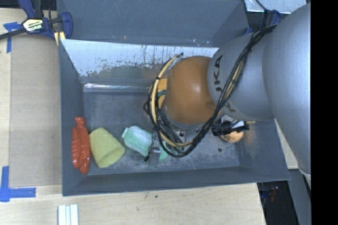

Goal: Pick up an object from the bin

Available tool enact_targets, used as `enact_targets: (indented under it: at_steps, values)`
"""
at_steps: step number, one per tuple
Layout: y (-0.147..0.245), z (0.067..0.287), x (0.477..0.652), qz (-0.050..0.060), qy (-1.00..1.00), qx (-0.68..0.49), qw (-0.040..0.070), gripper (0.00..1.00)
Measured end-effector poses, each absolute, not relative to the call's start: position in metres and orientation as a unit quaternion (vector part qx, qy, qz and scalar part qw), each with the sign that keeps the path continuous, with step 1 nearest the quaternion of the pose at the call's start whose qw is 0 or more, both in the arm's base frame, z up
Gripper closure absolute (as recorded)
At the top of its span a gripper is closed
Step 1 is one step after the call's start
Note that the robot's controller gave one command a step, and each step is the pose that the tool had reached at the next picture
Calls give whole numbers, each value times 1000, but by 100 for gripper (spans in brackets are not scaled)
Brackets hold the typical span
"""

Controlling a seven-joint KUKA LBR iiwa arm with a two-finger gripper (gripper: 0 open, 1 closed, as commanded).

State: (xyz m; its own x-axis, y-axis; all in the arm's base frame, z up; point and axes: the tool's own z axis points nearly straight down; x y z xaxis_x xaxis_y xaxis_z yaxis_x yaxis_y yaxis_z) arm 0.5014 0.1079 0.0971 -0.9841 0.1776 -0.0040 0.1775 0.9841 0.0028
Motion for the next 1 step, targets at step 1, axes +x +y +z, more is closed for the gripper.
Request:
enact_targets:
  at_steps: [1]
  values:
    - [107,156,495,4,983,183,9,0]
